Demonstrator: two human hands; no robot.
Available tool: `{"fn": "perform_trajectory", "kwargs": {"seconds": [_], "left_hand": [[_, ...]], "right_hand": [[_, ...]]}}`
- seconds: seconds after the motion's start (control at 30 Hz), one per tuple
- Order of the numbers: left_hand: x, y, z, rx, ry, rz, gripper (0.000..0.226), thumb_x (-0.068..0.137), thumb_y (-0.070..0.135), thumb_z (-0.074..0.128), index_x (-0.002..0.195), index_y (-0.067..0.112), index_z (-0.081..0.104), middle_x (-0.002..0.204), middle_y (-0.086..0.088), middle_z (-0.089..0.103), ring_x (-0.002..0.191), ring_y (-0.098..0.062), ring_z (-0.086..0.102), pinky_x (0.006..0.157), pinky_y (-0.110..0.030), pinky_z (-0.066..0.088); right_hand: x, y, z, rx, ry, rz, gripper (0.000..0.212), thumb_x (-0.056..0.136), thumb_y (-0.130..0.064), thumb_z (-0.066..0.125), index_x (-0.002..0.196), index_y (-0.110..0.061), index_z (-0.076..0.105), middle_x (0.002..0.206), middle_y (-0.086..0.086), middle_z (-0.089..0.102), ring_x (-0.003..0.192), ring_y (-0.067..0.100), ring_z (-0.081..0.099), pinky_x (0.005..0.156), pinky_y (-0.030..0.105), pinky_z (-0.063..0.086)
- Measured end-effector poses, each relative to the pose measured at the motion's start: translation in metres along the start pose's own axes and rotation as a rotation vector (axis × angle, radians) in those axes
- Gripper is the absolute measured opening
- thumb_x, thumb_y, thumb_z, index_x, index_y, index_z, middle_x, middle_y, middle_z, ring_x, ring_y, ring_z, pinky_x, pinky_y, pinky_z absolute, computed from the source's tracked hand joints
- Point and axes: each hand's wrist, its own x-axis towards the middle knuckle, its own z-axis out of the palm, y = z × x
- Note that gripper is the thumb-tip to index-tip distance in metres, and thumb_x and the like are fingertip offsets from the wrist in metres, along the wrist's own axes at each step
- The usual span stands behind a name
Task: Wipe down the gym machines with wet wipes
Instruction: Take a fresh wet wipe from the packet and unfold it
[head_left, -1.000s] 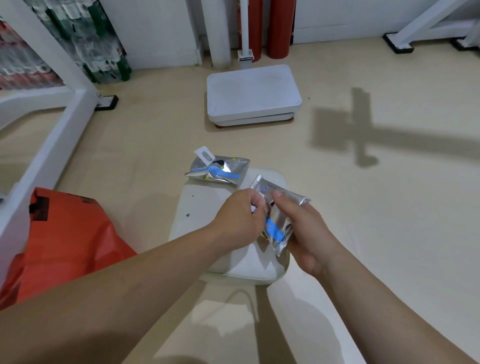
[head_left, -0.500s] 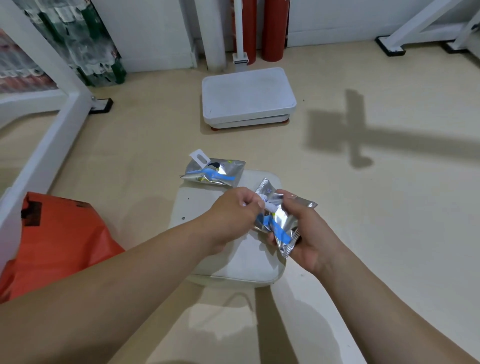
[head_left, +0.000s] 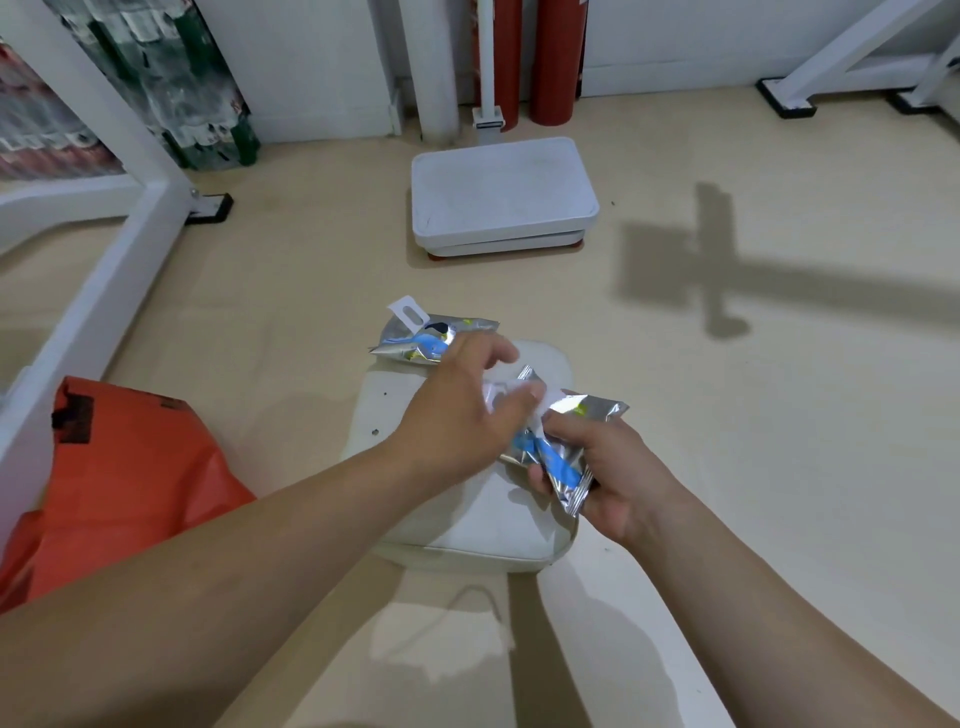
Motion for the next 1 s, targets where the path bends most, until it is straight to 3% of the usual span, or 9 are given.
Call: {"fn": "perform_trajectory", "kwargs": {"seconds": [0.1, 0.2, 0.33, 0.4, 0.5, 0.63, 0.77, 0.9, 1.0], "left_hand": [[-0.005, 0.003, 0.001, 0.218, -0.135, 0.204, 0.046, 0.082, 0.056, 0.075, 0.118, 0.032, 0.062, 0.112, 0.018, 0.057, 0.106, -0.005, 0.055, 0.088, -0.025, 0.048], [-0.005, 0.003, 0.001, 0.326, -0.080, 0.247, 0.038, 0.083, 0.047, 0.068, 0.117, 0.030, 0.066, 0.111, 0.011, 0.059, 0.105, -0.013, 0.056, 0.086, -0.038, 0.052], [-0.002, 0.002, -0.001, 0.201, 0.020, 0.070, 0.024, 0.092, 0.032, 0.065, 0.115, 0.027, 0.066, 0.110, 0.011, 0.060, 0.103, -0.008, 0.055, 0.084, -0.025, 0.047], [0.001, 0.002, -0.004, 0.181, 0.035, 0.023, 0.010, 0.097, 0.025, 0.059, 0.093, 0.025, 0.067, 0.091, 0.012, 0.059, 0.091, -0.007, 0.053, 0.073, -0.019, 0.039], [0.001, 0.005, -0.009, 0.125, 0.017, -0.049, 0.034, 0.099, 0.017, 0.051, 0.067, 0.013, 0.058, 0.065, 0.002, 0.050, 0.078, -0.009, 0.048, 0.063, -0.025, 0.034], [0.001, 0.021, -0.014, -0.094, 0.037, -0.181, 0.037, 0.094, 0.024, 0.054, 0.060, 0.017, 0.066, 0.065, -0.008, 0.052, 0.065, -0.007, 0.048, 0.062, -0.028, 0.037], [0.002, 0.034, -0.018, -0.356, 0.104, -0.366, 0.040, 0.081, 0.033, 0.056, 0.086, -0.005, 0.069, 0.074, -0.014, 0.057, 0.067, -0.016, 0.051, 0.066, -0.031, 0.041], [0.008, 0.038, -0.024, -0.509, 0.197, -0.483, 0.024, 0.092, 0.023, 0.055, 0.072, 0.011, 0.057, 0.064, -0.001, 0.050, 0.053, -0.012, 0.044, 0.056, -0.026, 0.038], [0.015, 0.033, -0.027, -0.533, 0.216, -0.457, 0.026, 0.097, 0.027, 0.047, 0.090, 0.005, 0.058, 0.079, -0.006, 0.059, 0.068, -0.017, 0.057, 0.064, -0.029, 0.046]], "right_hand": [[-0.002, 0.000, 0.002, 0.008, -0.046, -0.039, 0.019, 0.091, 0.004, 0.064, 0.107, -0.001, 0.071, 0.093, 0.021, 0.072, 0.076, 0.031, 0.073, 0.063, 0.039, 0.056], [-0.001, 0.000, 0.003, 0.009, -0.004, -0.051, 0.019, 0.091, -0.004, 0.071, 0.110, -0.005, 0.073, 0.094, 0.017, 0.074, 0.076, 0.028, 0.073, 0.064, 0.036, 0.058], [0.004, 0.001, 0.001, 0.009, 0.072, -0.062, 0.033, 0.089, -0.007, 0.077, 0.121, -0.004, 0.069, 0.101, 0.017, 0.074, 0.084, 0.031, 0.072, 0.066, 0.039, 0.062], [0.005, 0.002, -0.002, 0.026, 0.094, -0.067, 0.032, 0.089, -0.005, 0.076, 0.121, -0.004, 0.069, 0.102, 0.017, 0.075, 0.088, 0.033, 0.075, 0.067, 0.043, 0.065], [0.007, 0.004, -0.003, 0.014, 0.095, -0.066, 0.035, 0.089, -0.002, 0.075, 0.123, -0.002, 0.067, 0.106, 0.020, 0.077, 0.093, 0.037, 0.077, 0.076, 0.053, 0.063], [0.009, 0.006, -0.003, -0.089, 0.156, -0.118, 0.029, 0.087, -0.002, 0.078, 0.114, 0.005, 0.070, 0.092, 0.017, 0.077, 0.080, 0.031, 0.076, 0.072, 0.041, 0.064], [0.013, 0.008, -0.006, -0.193, 0.220, -0.147, 0.028, 0.084, -0.003, 0.082, 0.110, -0.004, 0.071, 0.099, 0.018, 0.079, 0.091, 0.036, 0.078, 0.079, 0.045, 0.064], [0.017, 0.011, -0.007, -0.274, 0.250, -0.166, 0.035, 0.077, -0.004, 0.088, 0.107, -0.007, 0.072, 0.098, 0.015, 0.079, 0.082, 0.028, 0.077, 0.072, 0.037, 0.062], [0.019, 0.014, -0.006, -0.311, 0.260, -0.159, 0.040, 0.071, -0.003, 0.091, 0.107, -0.008, 0.073, 0.097, 0.011, 0.079, 0.087, 0.028, 0.077, 0.081, 0.041, 0.065]]}}
